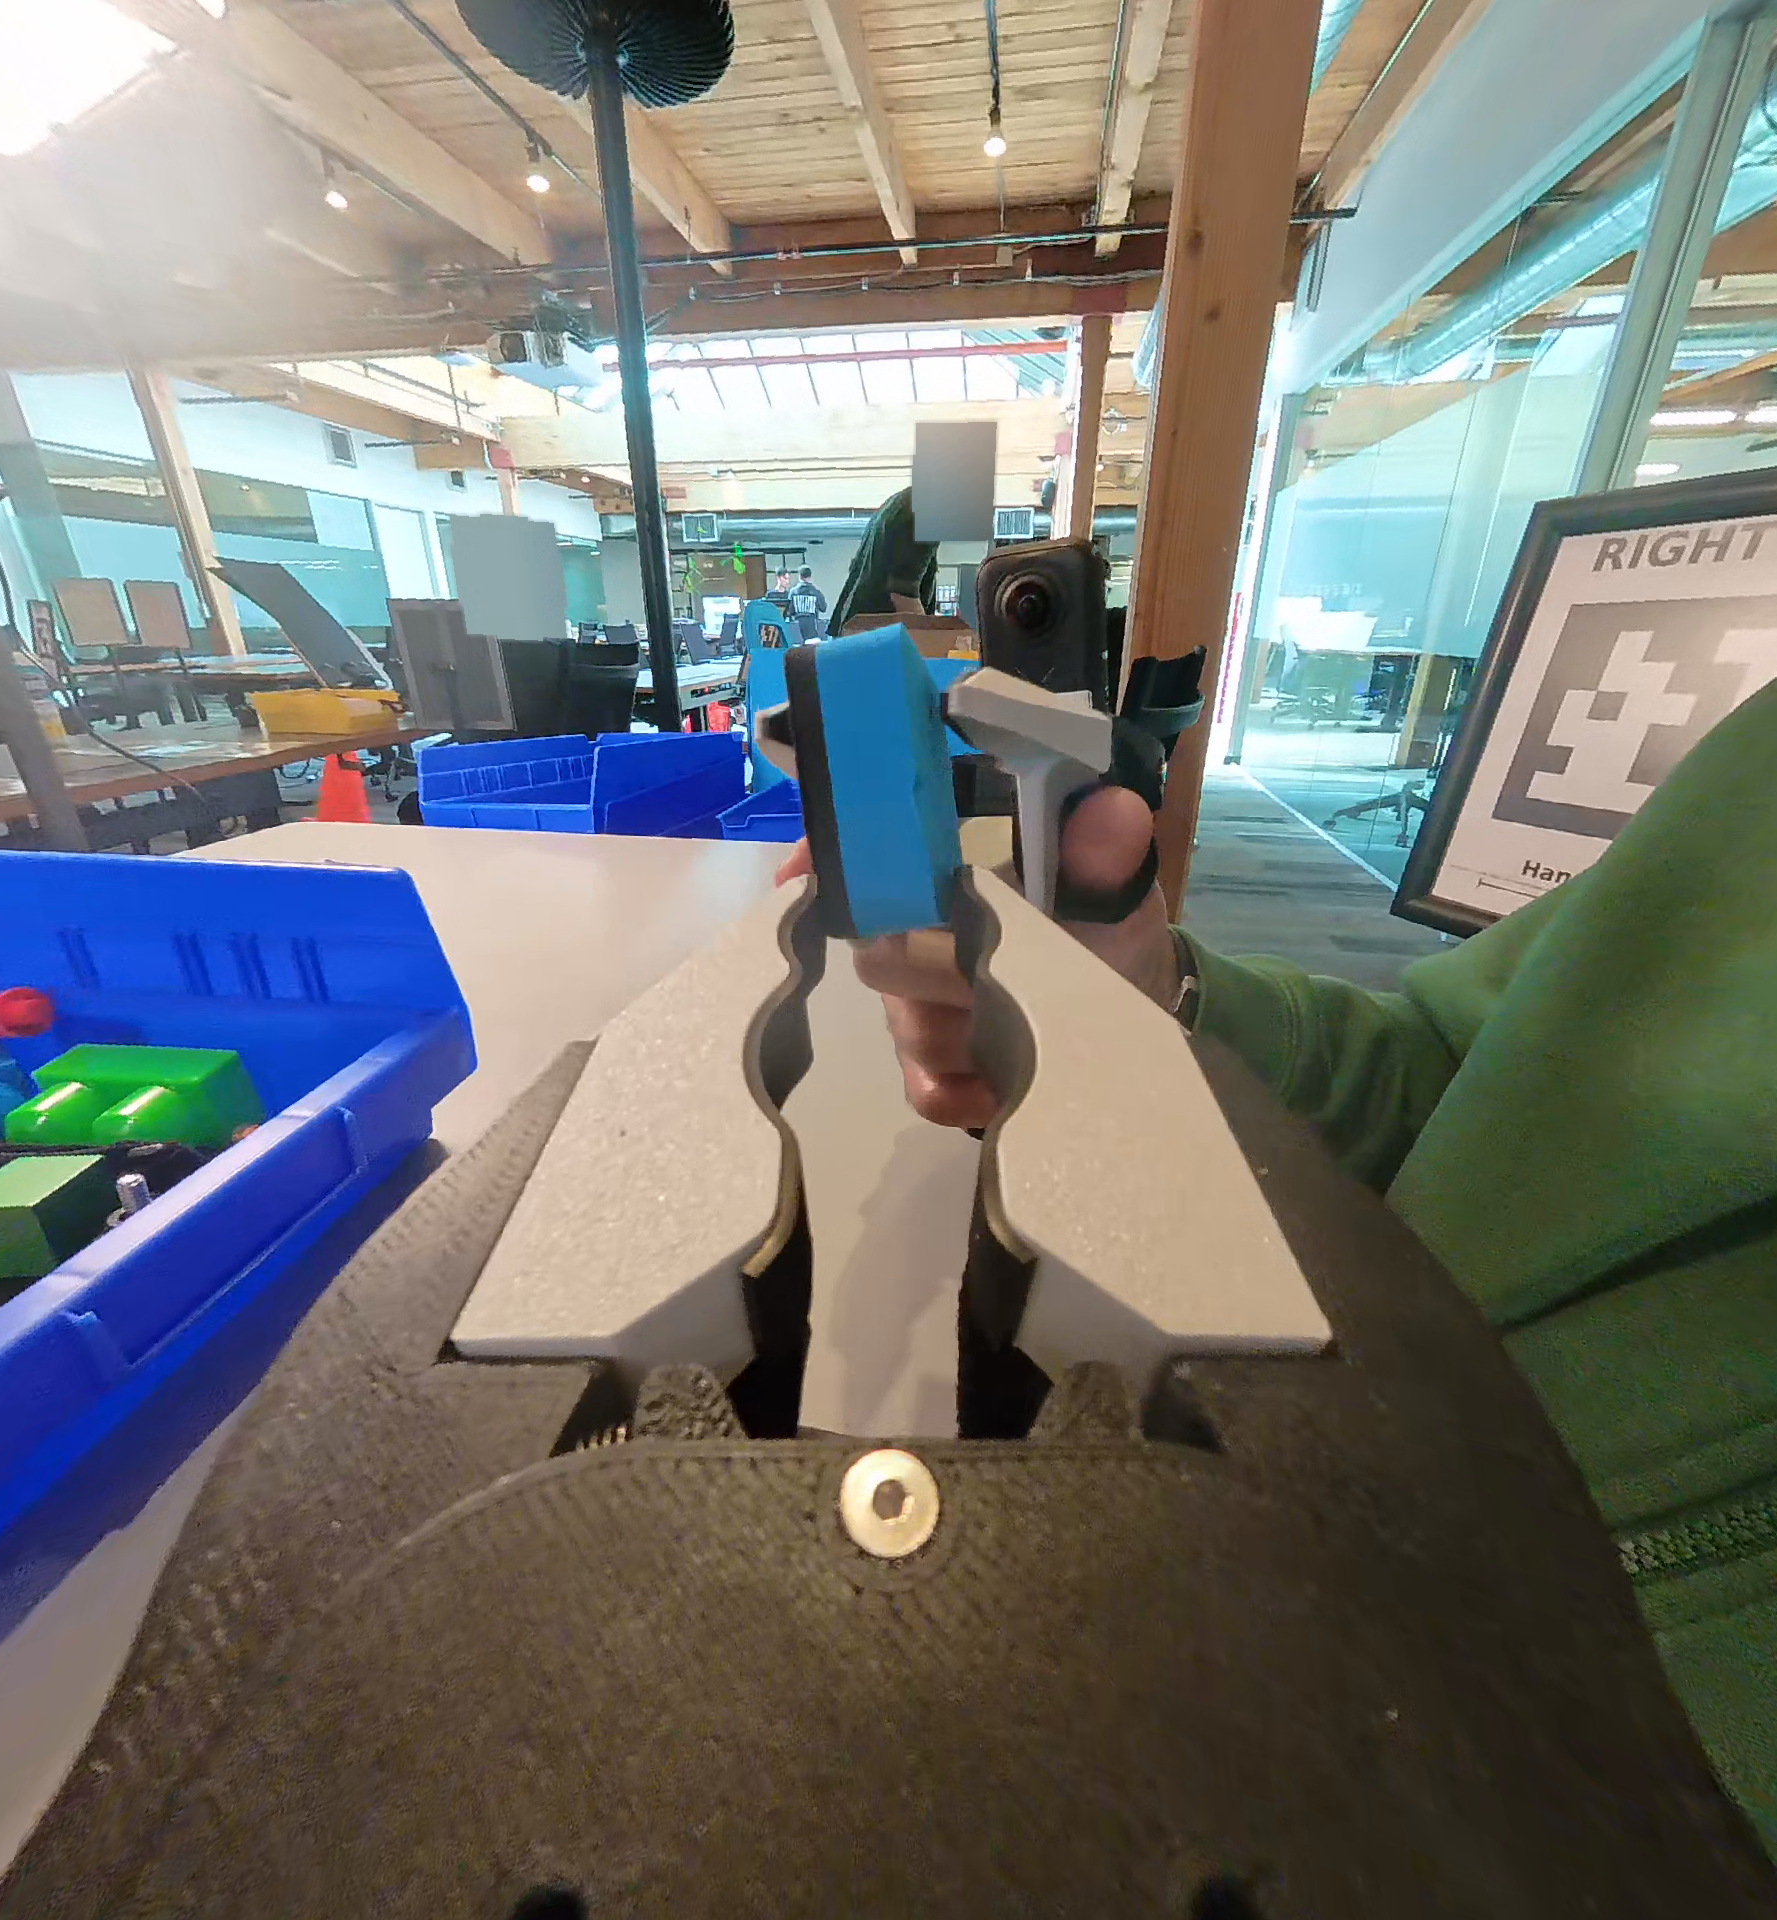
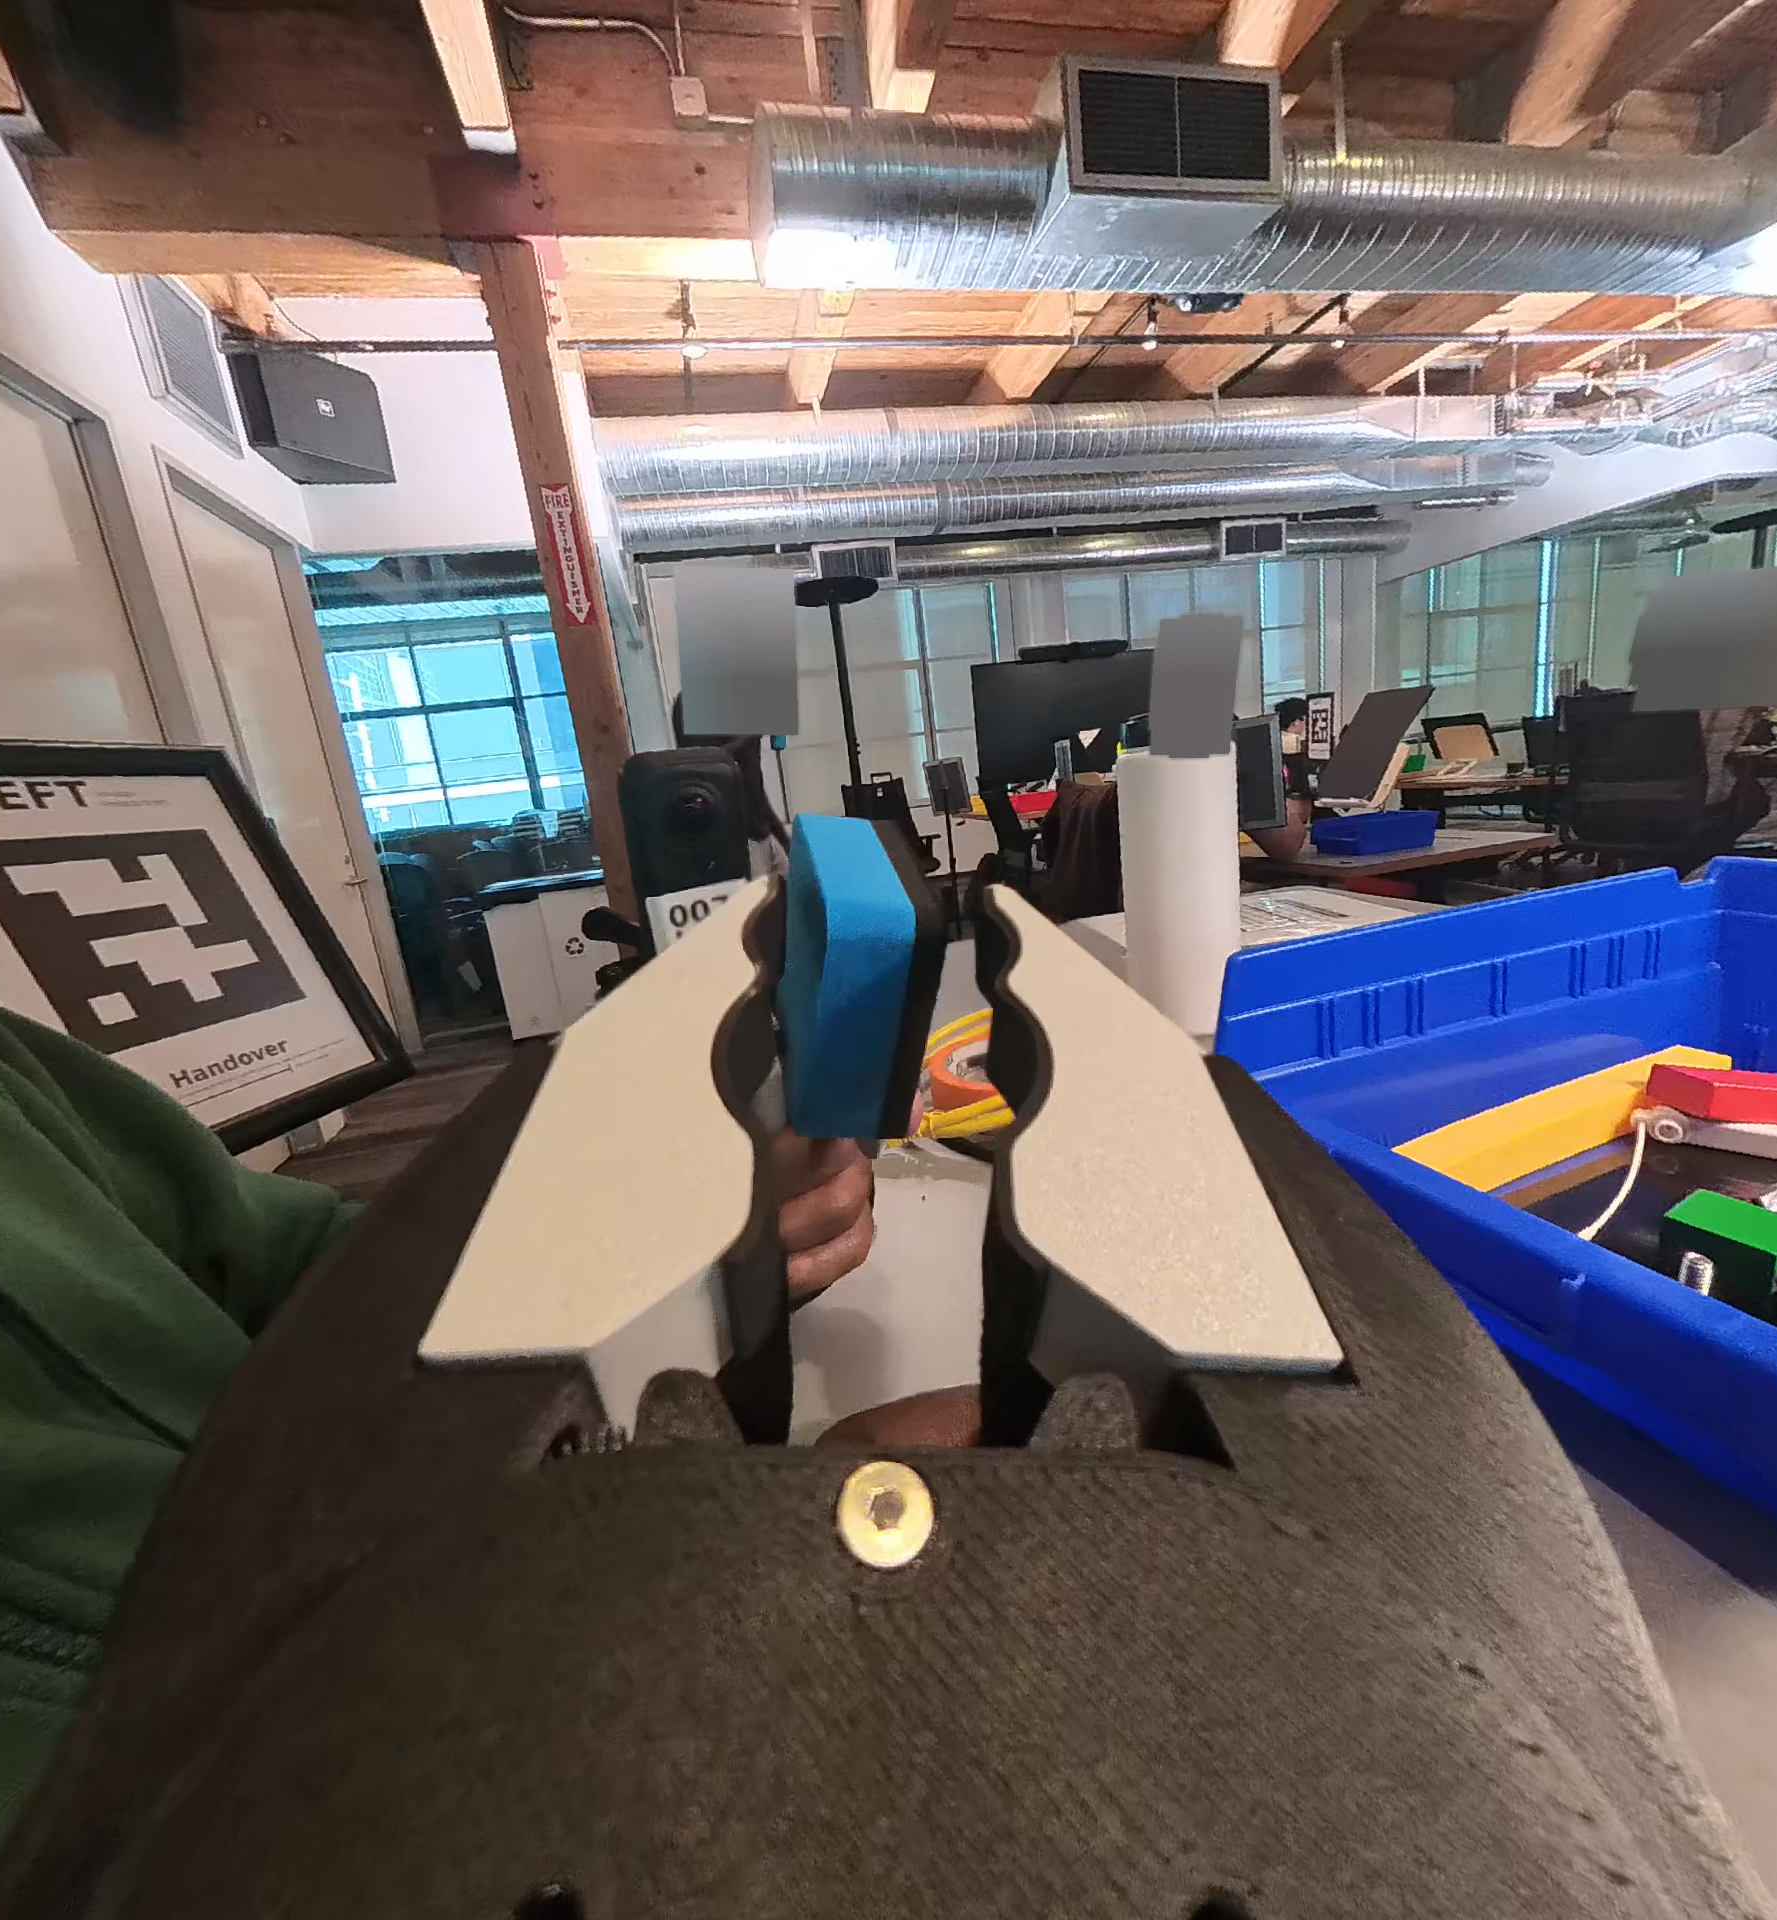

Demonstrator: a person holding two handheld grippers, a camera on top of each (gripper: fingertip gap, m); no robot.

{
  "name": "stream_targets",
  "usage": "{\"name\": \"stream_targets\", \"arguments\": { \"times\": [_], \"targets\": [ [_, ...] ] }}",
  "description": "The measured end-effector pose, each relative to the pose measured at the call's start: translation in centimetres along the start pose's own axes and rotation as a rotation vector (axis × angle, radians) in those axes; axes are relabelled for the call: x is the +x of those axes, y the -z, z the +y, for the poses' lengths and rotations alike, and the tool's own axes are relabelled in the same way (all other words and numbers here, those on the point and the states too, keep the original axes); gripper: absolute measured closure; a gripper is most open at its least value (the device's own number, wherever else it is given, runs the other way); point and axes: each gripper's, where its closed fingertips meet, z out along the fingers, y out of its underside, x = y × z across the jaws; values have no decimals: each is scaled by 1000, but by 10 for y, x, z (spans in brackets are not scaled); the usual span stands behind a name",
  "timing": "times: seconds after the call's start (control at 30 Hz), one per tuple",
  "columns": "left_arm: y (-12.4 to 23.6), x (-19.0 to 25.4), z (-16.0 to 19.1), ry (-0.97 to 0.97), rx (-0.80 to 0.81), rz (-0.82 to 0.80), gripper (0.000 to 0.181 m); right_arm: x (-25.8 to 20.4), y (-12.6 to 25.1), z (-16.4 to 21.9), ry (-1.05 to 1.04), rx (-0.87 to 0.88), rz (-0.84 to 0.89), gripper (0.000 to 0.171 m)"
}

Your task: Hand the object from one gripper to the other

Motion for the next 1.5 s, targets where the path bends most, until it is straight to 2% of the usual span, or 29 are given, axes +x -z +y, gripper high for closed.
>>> {"name": "stream_targets", "arguments": {
  "times": [0.1,0.23,0.3,0.33,0.4,0.5,0.6,0.73,0.8,0.83,0.93,1.07,1.33,1.5],
  "targets": [
    [0,-1,0,-1,0,-6,156,-2,-1,2,2,-11,-13,145],
    [-1,0,-2,65,26,13,145,-7,-1,0,11,2,-33,147],
    [-3,3,2,71,5,31,147,-8,-2,2,10,-5,-42,147],
    [-2,3,2,44,2,27,155,-8,-2,3,11,-10,-42,147],
    [-1,3,1,3,1,17,156,-8,-2,3,13,-10,-36,145],
    [-1,3,1,3,-4,17,158,-5,-1,1,13,-1,-20,133],
    [0,3,1,-1,-6,17,157,-5,-2,2,21,-12,-24,144],
    [-1,2,-1,45,16,16,146,-7,-1,0,39,6,-27,147],
    [-2,3,2,52,-1,27,148,-8,-1,0,32,8,-33,147],
    [-2,3,2,33,-4,25,155,-8,-2,0,30,6,-36,146],
    [0,2,1,-6,-4,10,156,-6,-1,0,28,3,-24,144],
    [1,-1,-1,-24,0,-14,158,-1,0,-3,53,15,16,128],
    [0,-6,3,-31,-25,-43,155,4,-1,3,137,-24,68,140],
    [-2,-11,6,16,-29,-64,143,8,1,-2,139,2,95,145]
  ]
}}
